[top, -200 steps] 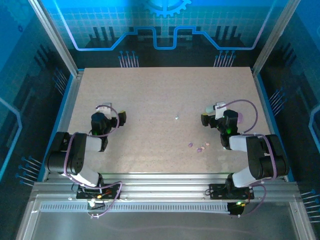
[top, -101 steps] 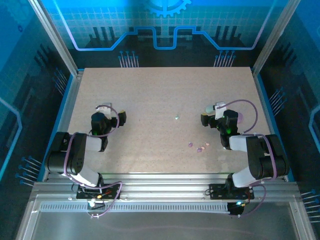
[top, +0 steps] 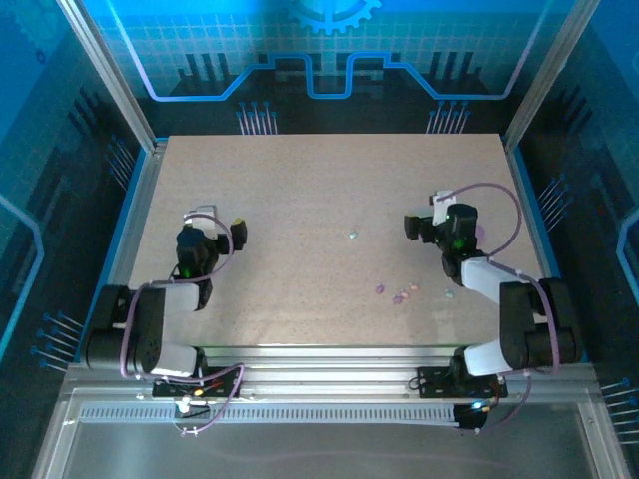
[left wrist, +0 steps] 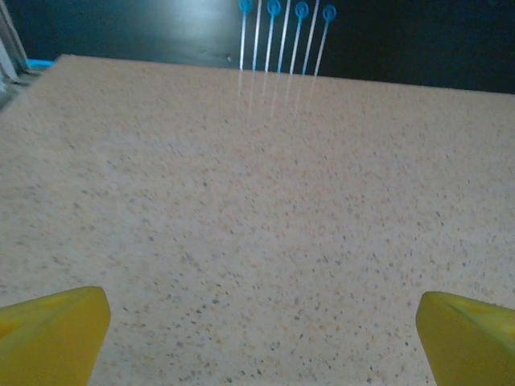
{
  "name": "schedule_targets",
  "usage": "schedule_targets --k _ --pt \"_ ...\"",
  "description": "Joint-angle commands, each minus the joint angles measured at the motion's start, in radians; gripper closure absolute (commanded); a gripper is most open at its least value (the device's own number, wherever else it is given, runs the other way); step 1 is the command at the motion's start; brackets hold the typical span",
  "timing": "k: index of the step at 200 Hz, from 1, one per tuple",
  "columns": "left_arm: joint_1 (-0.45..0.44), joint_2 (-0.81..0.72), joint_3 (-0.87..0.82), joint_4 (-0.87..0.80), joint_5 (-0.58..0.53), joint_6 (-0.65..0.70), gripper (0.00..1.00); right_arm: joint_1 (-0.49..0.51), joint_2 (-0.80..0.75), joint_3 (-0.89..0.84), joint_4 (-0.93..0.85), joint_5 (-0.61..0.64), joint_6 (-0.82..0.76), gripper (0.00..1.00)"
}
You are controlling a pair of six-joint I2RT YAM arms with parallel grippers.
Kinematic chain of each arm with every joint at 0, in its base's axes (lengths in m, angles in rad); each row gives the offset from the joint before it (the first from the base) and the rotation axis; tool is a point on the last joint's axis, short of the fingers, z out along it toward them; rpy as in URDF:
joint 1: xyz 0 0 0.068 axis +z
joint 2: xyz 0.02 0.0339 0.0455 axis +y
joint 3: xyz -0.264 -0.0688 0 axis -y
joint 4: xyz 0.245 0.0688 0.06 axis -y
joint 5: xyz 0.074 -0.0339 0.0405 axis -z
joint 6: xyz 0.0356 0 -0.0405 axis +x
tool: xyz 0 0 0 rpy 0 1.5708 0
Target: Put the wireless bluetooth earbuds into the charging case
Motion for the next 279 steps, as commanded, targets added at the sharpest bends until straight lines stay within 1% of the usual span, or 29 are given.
schedule_targets --k 1,8,15,21,28,47,60,67,83,99,115,128,141,161,181,198,209,234,255,279 --pt "0.008 -0.100 0.047 -0.139 -0.071 -0.040 0.01 -0.008 -0.085 0.045 -0.213 0.018 0.100 0.00" --pt "0.008 -0.124 0.064 -0.176 -0.098 -0.072 0.01 -0.008 -0.106 0.055 -0.240 0.029 0.134 0.00" --pt "0.009 -0.137 0.088 -0.216 -0.135 -0.120 0.01 -0.009 -0.121 0.077 -0.287 0.064 0.203 0.00" --pt "0.009 -0.147 0.111 -0.261 -0.155 -0.160 0.01 -0.013 -0.128 0.120 -0.379 0.085 0.269 0.00" --pt "0.009 -0.162 0.141 -0.323 -0.151 -0.193 0.01 -0.023 -0.126 0.178 -0.493 0.065 0.308 0.00" --pt "0.008 -0.214 0.203 -0.471 -0.086 -0.283 0.01 -0.052 -0.083 0.283 -0.665 -0.009 0.362 0.00" --pt "0.012 -0.238 0.207 -0.480 0.000 -0.324 0.01 -0.085 -0.037 0.366 -0.762 -0.090 0.398 0.00" --pt "0.012 -0.247 0.211 -0.499 0.040 -0.349 0.01 -0.097 -0.020 0.389 -0.805 -0.105 0.418 0.00" --pt "0.016 -0.249 0.231 -0.560 0.083 -0.441 0.01 -0.109 0.003 0.426 -0.847 -0.149 0.431 0.03" --pt "0.016 -0.246 0.236 -0.565 0.141 -0.517 0.01 -0.110 0.028 0.454 -0.886 -0.138 0.465 0.06" --pt "0.005 -0.230 0.234 -0.546 0.201 -0.591 0.01 -0.110 0.097 0.514 -0.944 -0.134 0.475 0.10" --pt "-0.024 -0.216 0.245 -0.566 0.213 -0.580 0.01 -0.109 0.164 0.574 -0.983 -0.166 0.455 0.17" --pt "-0.067 -0.199 0.258 -0.594 0.199 -0.558 0.01 -0.098 0.227 0.628 -1.006 -0.176 0.439 0.20" --pt "-0.147 -0.165 0.275 -0.610 0.203 -0.552 0.01 -0.074 0.319 0.706 -1.049 -0.135 0.415 0.20" --pt "-0.236 -0.130 0.294 -0.629 0.166 -0.518 0.01 -0.061 0.401 0.782 -1.085 -0.095 0.386 0.17" --pt "-0.282 -0.098 0.311 -0.622 0.164 -0.501 0.01 -0.055 0.460 0.838 -1.076 -0.151 0.321 0.17" --pt "-0.302 -0.080 0.328 -0.627 0.162 -0.493 0.01 -0.048 0.502 0.886 -1.092 -0.168 0.283 0.17" --pt "-0.336 -0.058 0.361 -0.644 0.158 -0.465 0.01 -0.029 0.604 1.012 -1.158 -0.145 0.219 0.18" --pt "-0.352 -0.053 0.371 -0.647 0.151 -0.450 0.01 -0.024 0.693 1.108 -1.200 -0.151 0.196 0.19" --pt "-0.359 -0.058 0.373 -0.654 0.150 -0.444 0.01 -0.017 0.780 1.205 -1.256 -0.115 0.179 0.18"
